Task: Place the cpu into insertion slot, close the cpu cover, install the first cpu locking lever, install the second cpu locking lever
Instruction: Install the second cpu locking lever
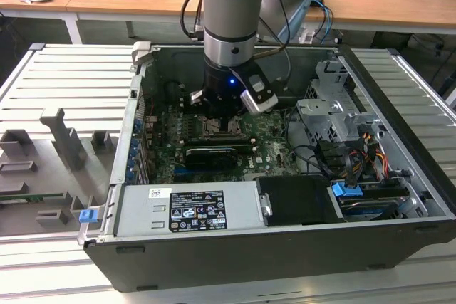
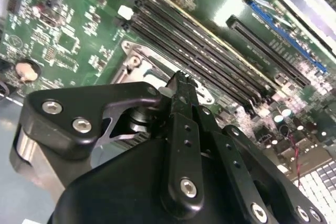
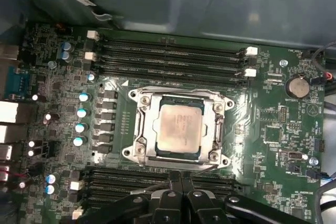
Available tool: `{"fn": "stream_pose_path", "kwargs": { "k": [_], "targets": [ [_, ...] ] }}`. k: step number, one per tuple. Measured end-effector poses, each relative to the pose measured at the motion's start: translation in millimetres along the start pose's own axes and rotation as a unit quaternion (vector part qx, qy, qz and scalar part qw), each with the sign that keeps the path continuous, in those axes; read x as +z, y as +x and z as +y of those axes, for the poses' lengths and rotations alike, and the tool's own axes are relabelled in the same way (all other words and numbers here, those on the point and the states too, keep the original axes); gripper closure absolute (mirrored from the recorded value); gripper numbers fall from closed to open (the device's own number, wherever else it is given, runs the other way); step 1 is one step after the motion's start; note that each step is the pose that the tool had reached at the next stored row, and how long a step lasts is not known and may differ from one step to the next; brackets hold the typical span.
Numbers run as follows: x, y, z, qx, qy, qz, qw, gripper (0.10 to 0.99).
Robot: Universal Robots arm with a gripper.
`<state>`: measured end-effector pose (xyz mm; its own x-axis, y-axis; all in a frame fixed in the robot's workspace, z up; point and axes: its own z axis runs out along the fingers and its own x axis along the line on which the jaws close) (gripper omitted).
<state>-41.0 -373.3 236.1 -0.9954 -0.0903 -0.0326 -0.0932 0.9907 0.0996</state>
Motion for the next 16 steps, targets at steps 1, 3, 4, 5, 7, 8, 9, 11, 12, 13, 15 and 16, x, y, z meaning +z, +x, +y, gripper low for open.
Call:
{"fn": "stream_pose_path", "kwargs": {
  "k": [1,3,4,5,7,8,9,11,12,13,15,16],
  "targets": [
    [0.0,3.1,-0.9,0.000,-0.0072,-0.0007,1.0000,0.980],
    [0.4,7.9,-2.3,0.000,-0.0123,-0.0012,0.9999,0.980],
    [0.7,10.1,-3.2,0.000,-0.0129,-0.0013,0.9999,0.980],
    [1.0,12.4,-4.2,0.000,-0.0131,-0.0013,0.9999,0.980],
    [1.4,16.9,-6.1,0.000,-0.0137,-0.0013,0.9999,0.980],
    [1.3,18.0,-7.2,0.000,-0.0142,-0.0014,0.9999,0.980],
    [1.2,19.7,-8.4,0.000,-0.0153,-0.0015,0.9999,0.980],
    [2.1,24.8,-10.4,0.000,-0.0191,-0.0018,0.9998,0.980],
    [6.0,26.7,-10.8,0.001,-0.0195,-0.0019,0.9998,0.980],
    [9.1,26.8,-11.1,0.000,-0.0197,-0.0019,0.9998,0.980],
    [14.1,27.6,-11.5,0.001,-0.0208,-0.0020,0.9998,0.980],
    [14.9,28.6,-11.6,0.001,-0.0228,-0.0021,0.9997,0.980]
  ]
}}
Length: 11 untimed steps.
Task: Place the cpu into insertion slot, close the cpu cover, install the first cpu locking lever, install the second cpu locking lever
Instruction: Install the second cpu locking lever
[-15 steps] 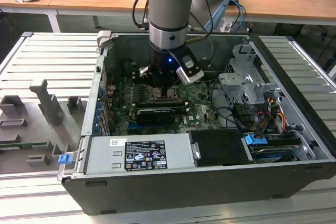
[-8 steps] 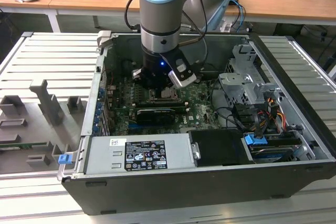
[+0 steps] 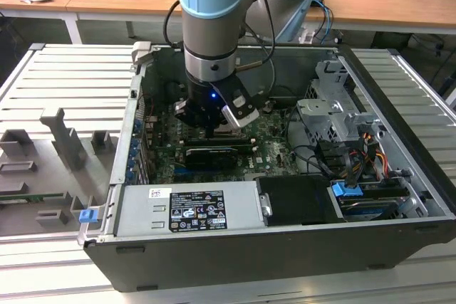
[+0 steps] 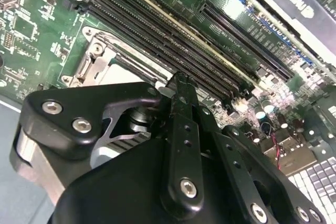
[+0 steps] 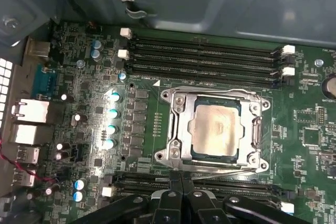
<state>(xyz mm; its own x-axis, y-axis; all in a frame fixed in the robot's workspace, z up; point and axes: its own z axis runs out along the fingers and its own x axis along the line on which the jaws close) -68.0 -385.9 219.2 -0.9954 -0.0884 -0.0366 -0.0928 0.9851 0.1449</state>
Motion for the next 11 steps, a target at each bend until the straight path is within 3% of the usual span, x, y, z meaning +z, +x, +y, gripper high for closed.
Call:
{"fn": "stream_pose_path", "kwargs": {
  "k": [5,7,8,11],
  "targets": [
    [0.8,5.4,-3.1,0.000,-0.0211,-0.0020,0.9998,0.980],
    [0.2,8.8,-8.7,0.001,-0.0355,-0.0034,0.9994,0.980],
    [0.3,9.4,-9.8,0.001,-0.0390,-0.0037,0.9992,0.980],
    [4.2,10.2,-11.7,0.001,-0.0407,-0.0040,0.9992,0.980]
  ]
}}
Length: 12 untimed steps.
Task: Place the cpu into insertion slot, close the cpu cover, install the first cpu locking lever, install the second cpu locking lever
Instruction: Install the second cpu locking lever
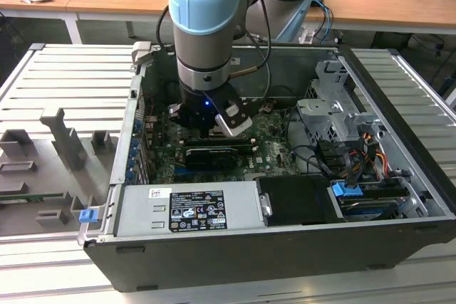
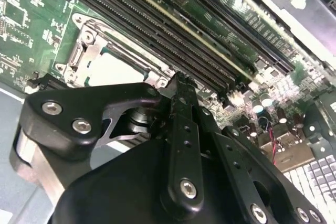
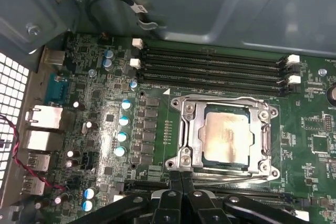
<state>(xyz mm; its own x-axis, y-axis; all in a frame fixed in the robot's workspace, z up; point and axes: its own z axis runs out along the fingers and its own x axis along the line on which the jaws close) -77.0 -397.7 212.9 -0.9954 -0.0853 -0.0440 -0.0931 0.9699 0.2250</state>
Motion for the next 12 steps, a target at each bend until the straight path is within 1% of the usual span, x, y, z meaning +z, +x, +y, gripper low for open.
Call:
{"fn": "stream_pose_path", "kwargs": {
  "k": [4,6,7,9,10,11,12],
  "targets": [
    [5.8,0.4,-2.1,0.000,-0.0029,-0.0001,1.0000,0.980],
    [7.4,1.0,-3.9,-0.001,-0.0096,-0.0007,1.0000,0.980],
    [7.9,1.2,-4.4,-0.001,-0.0118,-0.0009,0.9999,0.980],
    [9.9,1.9,-6.3,-0.002,-0.0190,-0.0016,0.9998,0.980],
    [11.1,2.2,-7.1,-0.002,-0.0256,-0.0022,0.9997,0.980],
    [12.0,2.6,-8.3,-0.002,-0.0310,-0.0026,0.9995,0.980],
    [12.9,3.0,-10.0,-0.003,-0.0339,-0.0028,0.9994,0.980]
  ]
}}
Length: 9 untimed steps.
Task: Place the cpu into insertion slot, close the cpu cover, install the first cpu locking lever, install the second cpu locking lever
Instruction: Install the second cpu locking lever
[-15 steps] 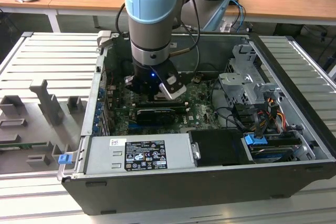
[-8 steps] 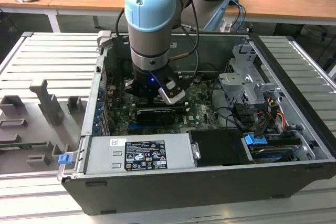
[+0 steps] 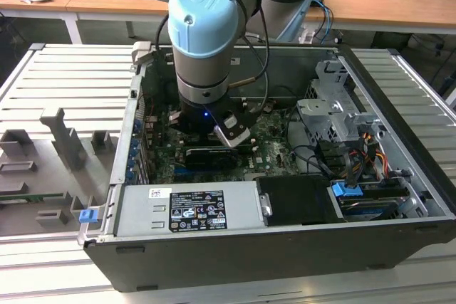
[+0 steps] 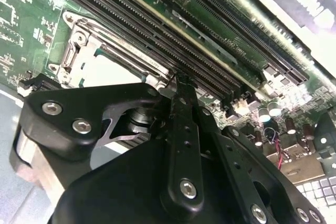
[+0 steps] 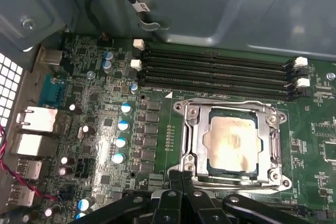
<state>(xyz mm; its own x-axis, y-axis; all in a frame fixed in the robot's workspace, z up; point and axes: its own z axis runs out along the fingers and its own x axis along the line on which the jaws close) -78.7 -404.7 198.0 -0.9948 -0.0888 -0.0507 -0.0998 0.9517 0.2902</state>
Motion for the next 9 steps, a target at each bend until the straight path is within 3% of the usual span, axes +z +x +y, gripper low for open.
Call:
{"fn": "stream_pose_path", "kwargs": {
  "k": [5,9],
  "targets": [
    [4.1,1.6,-1.7,-0.001,-0.0142,-0.0012,0.9999,0.980],
    [2.6,2.5,-1.1,-0.001,-0.0155,-0.0014,0.9999,0.980]
  ]
}}
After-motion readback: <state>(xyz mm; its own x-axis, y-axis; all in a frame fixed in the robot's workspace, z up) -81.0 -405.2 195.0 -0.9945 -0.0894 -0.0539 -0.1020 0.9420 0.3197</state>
